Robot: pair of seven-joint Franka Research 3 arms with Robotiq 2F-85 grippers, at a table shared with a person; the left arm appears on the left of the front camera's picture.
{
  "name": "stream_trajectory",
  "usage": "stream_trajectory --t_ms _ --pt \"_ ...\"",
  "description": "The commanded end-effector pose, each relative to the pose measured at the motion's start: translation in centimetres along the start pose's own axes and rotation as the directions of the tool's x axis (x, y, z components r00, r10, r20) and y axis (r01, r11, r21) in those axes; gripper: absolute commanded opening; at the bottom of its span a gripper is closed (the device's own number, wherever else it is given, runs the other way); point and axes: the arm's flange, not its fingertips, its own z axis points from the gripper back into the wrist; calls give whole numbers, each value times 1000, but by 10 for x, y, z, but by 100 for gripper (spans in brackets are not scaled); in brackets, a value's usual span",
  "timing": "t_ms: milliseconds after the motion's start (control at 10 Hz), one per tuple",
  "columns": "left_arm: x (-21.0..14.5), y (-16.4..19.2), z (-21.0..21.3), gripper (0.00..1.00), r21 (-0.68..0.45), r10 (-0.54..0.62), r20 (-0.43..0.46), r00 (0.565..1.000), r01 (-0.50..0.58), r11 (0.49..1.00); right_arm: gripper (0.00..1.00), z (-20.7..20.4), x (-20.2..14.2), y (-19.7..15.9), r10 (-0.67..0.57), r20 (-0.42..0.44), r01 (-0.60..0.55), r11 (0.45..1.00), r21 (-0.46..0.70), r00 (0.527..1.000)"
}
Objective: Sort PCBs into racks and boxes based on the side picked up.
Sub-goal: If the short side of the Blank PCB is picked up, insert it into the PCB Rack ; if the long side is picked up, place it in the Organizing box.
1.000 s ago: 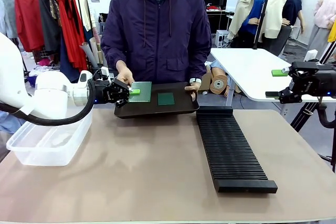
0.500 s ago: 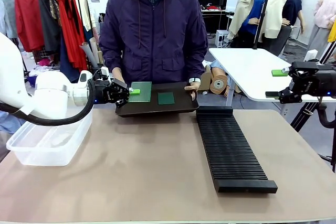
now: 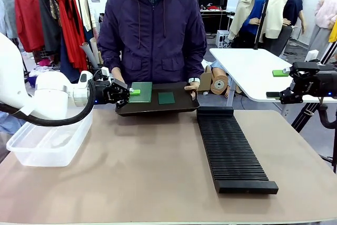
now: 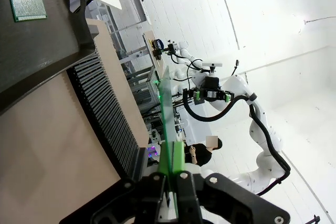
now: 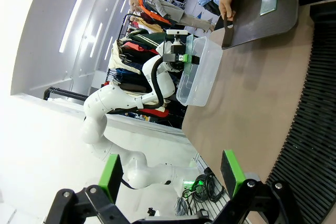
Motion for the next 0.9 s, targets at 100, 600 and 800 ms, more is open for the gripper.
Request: stream_trajectory --t_ms 100,600,800 --pt "3 -8 7 0 27 13 7 1000 -13 1000 100 0 0 1 6 2 -6 1000 1 1000" --pt "30 -59 68 0 208 63 -149 987 -31 978 100 0 0 1 6 2 -6 1000 1 1000" --pt "40 -74 101 0 332 97 -152 984 -41 942 100 0 0 1 6 2 -6 1000 1 1000"
